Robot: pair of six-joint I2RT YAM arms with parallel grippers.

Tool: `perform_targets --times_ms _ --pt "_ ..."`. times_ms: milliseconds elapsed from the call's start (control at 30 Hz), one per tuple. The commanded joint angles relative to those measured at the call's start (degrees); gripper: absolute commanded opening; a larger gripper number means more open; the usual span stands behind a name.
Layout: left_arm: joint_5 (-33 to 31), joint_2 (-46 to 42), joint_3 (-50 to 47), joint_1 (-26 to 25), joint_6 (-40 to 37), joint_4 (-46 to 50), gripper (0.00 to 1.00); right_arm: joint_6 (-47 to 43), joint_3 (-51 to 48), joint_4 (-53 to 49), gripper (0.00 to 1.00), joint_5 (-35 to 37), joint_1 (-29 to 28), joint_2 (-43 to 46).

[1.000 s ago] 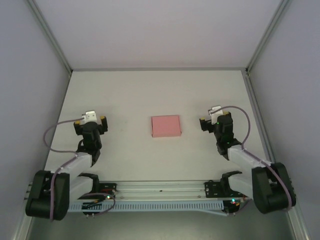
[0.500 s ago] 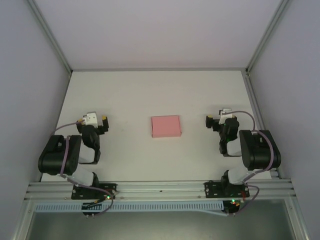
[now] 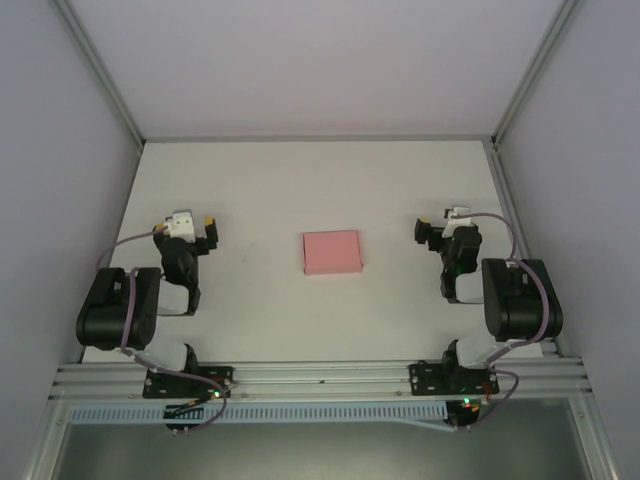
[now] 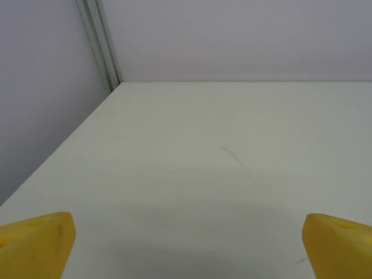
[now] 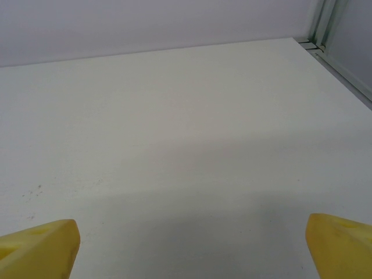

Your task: Assemble paper box

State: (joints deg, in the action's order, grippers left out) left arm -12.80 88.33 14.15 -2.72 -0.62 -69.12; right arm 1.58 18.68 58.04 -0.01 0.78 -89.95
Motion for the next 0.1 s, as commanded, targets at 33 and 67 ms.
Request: perform_targets --times_ms 33,67 --pt "0.49 0.19 0.26 0.44 -0.26 -0.55 1.0 0.88 0.66 -0.29 1.0 0.65 0.14 0.63" --pt "0.49 0.18 0.24 0.43 -0.28 -0.49 1.0 0.88 0.57 -0.1 1.0 0.65 0.12 0.65"
